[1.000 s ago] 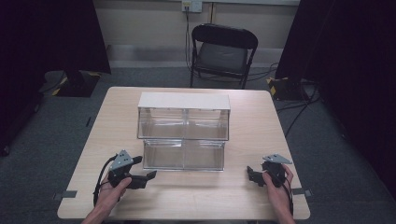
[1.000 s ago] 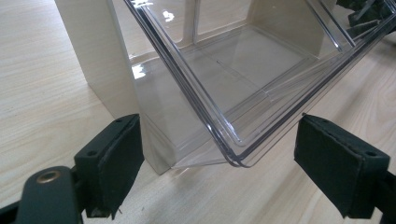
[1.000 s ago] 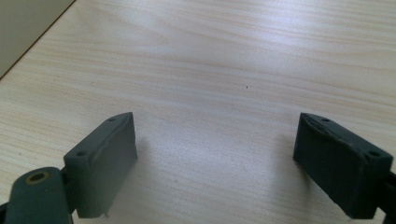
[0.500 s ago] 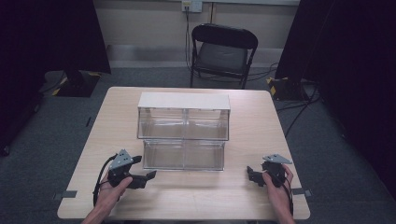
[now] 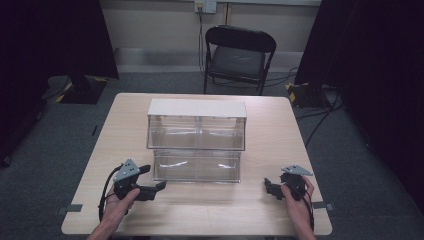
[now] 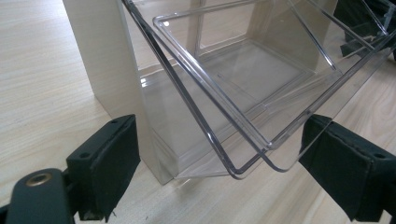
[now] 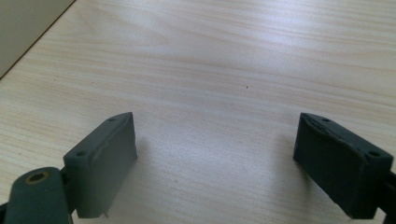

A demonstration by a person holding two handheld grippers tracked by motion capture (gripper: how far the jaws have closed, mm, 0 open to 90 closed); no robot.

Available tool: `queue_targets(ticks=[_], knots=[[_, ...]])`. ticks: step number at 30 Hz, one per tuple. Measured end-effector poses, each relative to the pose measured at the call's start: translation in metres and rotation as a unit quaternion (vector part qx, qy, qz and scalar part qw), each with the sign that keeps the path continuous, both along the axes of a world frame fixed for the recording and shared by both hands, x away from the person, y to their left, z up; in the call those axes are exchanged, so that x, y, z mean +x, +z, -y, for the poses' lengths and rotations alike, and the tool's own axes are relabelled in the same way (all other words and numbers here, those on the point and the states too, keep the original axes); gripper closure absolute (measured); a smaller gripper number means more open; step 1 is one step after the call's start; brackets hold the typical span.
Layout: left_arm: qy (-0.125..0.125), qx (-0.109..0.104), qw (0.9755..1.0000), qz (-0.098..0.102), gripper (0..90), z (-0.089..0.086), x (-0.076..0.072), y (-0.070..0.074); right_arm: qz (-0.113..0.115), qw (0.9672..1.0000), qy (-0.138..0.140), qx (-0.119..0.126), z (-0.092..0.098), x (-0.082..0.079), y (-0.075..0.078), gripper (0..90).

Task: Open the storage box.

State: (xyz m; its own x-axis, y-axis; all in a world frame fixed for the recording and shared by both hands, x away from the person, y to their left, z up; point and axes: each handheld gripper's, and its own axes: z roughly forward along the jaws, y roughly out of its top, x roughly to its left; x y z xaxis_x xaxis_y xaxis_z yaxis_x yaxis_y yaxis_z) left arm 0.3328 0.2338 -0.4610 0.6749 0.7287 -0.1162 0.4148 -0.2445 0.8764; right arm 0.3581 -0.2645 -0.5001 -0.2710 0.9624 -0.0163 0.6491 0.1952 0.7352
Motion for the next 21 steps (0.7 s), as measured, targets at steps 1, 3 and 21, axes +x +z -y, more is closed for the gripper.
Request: queue_targets(ticks=[1, 3, 21], knots=[[-0.002, -0.002, 1.0000, 0.001, 13.0, 0.0002, 0.0001, 0.0000, 0.000, 1.0000, 0.000, 0.000, 0.0000, 0.0000, 0.0000, 12.3], [-0.004, -0.004, 1.0000, 0.000, 13.5, 0.0009, 0.0001, 0.0002, 0.000, 1.0000, 0.000, 0.000, 0.0000, 0.0000, 0.0000, 12.3], [-0.002, 0.013, 0.9998, 0.015, 14.1, 0.0082, -0.0003, 0.0059, 0.000, 1.0000, 0.001, 0.000, 0.0000, 0.0007, -0.0001, 11.6]])
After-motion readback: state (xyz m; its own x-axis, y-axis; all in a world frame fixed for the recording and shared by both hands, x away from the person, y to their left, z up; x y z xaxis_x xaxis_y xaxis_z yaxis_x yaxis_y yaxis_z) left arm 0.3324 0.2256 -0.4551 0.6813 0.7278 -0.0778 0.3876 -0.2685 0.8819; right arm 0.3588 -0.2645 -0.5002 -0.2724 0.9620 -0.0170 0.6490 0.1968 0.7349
